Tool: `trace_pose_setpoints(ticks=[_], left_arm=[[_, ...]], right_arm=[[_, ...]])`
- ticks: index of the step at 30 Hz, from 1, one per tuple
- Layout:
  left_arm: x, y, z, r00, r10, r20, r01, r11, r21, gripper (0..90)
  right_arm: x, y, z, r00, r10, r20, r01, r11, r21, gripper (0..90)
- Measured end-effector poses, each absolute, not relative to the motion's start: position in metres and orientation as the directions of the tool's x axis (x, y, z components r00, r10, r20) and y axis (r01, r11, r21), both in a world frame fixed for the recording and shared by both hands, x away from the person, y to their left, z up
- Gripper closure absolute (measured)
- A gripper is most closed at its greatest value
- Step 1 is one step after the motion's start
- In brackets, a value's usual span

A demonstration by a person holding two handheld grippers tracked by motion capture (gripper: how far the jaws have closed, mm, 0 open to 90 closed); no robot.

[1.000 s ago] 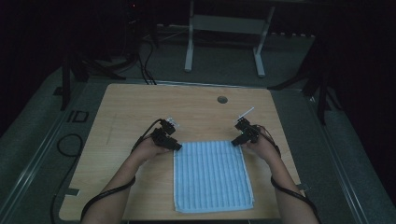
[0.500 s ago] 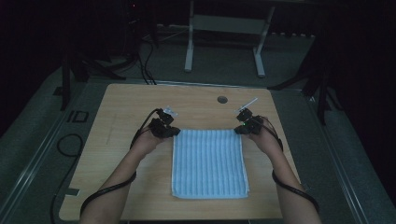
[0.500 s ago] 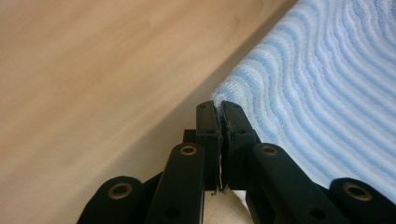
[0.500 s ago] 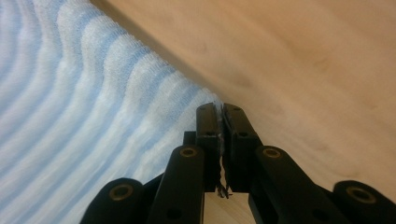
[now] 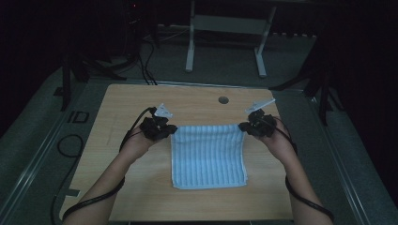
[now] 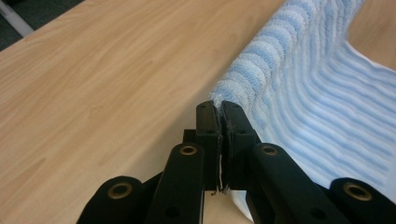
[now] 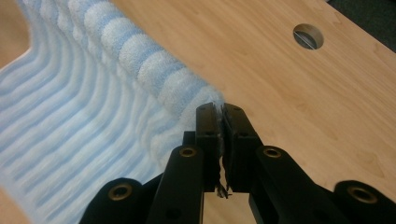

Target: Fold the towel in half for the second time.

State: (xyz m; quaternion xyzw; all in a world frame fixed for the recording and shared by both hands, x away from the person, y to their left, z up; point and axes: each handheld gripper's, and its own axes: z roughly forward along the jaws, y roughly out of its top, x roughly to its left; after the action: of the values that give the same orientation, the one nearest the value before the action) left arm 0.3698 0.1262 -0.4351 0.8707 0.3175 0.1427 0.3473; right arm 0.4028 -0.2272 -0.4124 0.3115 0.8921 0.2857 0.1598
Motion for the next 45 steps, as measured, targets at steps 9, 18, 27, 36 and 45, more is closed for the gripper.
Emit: trace_pose_setpoints(ticks=[9, 18, 27, 36, 45], left_arm=[[0.312, 0.127, -0.442, 0.806, 0.592, 0.021, 0.400, -0.569, 0.718, 86.6], [0.266, 0.126, -0.471, 0.858, 0.513, 0.010, 0.375, -0.640, 0.671, 86.3], [0.250, 0.121, -0.495, 0.879, 0.475, -0.029, 0.383, -0.669, 0.637, 79.6], [0.264, 0.115, -0.482, 0.854, 0.519, -0.046, 0.417, -0.628, 0.657, 49.5], [0.285, 0.089, -0.522, 0.856, 0.514, -0.060, 0.444, -0.670, 0.595, 41.4]], right_arm=[[0.337, -0.240, -0.427, -0.784, 0.608, -0.123, 0.410, 0.657, 0.633, 85.2], [0.287, -0.242, -0.454, -0.809, 0.578, -0.108, 0.414, 0.691, 0.592, 84.0], [0.273, -0.247, -0.488, -0.814, 0.580, -0.041, 0.472, 0.701, 0.535, 73.3], [0.283, -0.249, -0.468, -0.784, 0.618, -0.053, 0.471, 0.649, 0.598, 59.2], [0.317, -0.224, -0.504, -0.795, 0.604, -0.047, 0.493, 0.691, 0.528, 55.8]])
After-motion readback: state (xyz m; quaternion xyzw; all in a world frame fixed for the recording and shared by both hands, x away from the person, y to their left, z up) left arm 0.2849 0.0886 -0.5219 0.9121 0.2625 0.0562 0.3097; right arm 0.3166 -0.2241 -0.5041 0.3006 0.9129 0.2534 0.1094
